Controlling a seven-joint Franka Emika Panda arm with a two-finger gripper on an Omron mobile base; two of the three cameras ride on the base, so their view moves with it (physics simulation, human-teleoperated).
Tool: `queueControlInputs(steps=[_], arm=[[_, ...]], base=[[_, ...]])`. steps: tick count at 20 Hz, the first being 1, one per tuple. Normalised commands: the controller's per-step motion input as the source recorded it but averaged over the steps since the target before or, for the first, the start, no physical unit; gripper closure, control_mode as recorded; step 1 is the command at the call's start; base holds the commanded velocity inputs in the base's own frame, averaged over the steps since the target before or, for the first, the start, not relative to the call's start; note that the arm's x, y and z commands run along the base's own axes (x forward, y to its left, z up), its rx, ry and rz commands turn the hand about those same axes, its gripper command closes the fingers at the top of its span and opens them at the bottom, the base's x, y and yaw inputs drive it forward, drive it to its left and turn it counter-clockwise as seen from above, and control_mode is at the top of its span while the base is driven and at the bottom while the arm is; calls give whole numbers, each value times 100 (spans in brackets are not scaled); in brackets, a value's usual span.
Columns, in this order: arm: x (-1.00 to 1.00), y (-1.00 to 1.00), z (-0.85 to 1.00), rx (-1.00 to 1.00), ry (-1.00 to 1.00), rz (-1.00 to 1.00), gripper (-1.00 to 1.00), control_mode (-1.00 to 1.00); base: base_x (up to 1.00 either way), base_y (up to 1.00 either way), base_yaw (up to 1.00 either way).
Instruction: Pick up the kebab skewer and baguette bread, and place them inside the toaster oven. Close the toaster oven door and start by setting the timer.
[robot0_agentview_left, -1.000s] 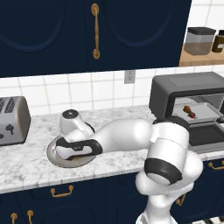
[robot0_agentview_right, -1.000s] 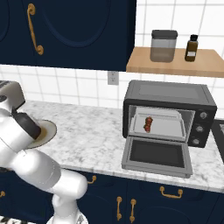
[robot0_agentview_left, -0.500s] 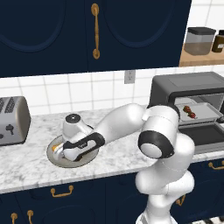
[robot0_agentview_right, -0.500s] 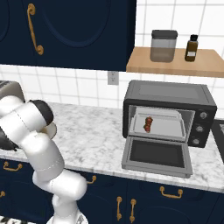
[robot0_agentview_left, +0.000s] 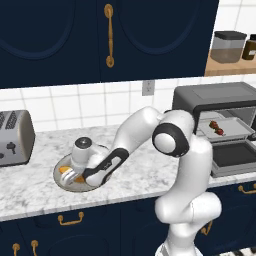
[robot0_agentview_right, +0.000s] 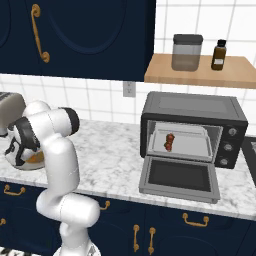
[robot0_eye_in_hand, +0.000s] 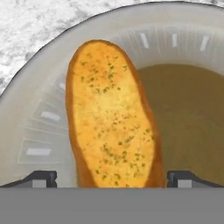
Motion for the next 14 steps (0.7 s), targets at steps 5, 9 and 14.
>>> queueControlInputs(steps=[5,9,14], arm=[[37,10,-11,0,0,0,-100,-100],[34,0,-2,0,0,0,-100,-100],[11,-2,-6,0,0,0,100,-100]], base=[[0,0,0],[0,0,0],[0,0,0]])
